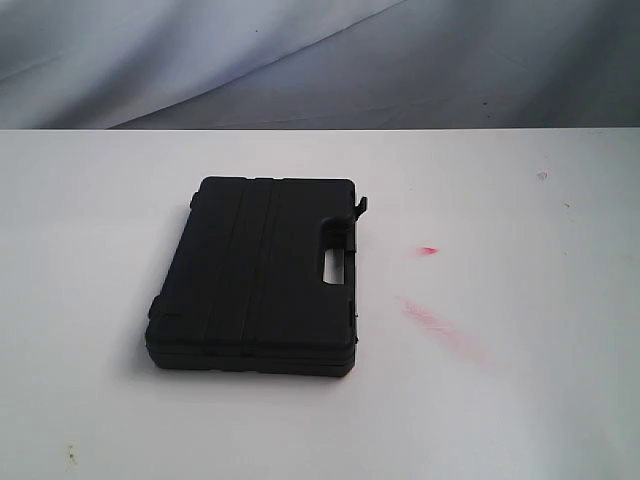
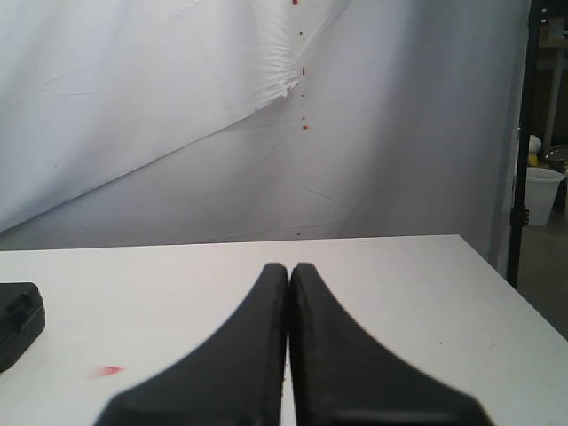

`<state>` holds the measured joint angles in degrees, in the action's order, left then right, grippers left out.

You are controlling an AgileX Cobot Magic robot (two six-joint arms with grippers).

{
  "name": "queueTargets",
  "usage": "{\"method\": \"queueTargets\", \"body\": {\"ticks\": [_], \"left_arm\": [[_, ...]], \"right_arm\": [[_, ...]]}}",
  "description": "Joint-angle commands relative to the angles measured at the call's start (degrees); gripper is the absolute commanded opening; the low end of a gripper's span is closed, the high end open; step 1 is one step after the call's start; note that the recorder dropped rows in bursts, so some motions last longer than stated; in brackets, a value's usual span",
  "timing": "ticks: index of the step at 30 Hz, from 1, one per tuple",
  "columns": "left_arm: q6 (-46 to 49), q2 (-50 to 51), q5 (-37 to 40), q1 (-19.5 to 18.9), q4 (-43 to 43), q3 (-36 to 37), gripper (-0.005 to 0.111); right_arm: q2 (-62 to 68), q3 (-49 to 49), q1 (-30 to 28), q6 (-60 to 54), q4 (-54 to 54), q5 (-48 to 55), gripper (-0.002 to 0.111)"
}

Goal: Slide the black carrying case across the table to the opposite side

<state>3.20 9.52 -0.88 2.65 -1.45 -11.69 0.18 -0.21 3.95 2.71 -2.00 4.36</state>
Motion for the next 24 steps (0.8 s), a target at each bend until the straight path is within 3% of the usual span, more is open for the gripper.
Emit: {"method": "queueTargets", "body": {"ticks": [1,6,14,24], "left_arm": [[-0.1,-4.5,0.1,0.0,-1.5,1.3,0.0],[-0.1,-9.5,5.0,0.0,-1.8,1.5,0.0],[-0.1,-9.5,7.8,0.0,-2.7,2.1,0.0],[-0.1,-9.5,17.3,0.0,-2.3,3.0,0.0]], "right_arm": [[-0.2,0.2,0.1,-0.3,-0.3,-0.1,0.0],[-0.2,0.2,0.1,-0.3,-0.3,-0.1,0.0],[-0.2,0.2,0.1,-0.3,-0.3,-0.1,0.0],[-0.2,0.2,0.1,-0.3,-0.3,-0.1,0.0]]}}
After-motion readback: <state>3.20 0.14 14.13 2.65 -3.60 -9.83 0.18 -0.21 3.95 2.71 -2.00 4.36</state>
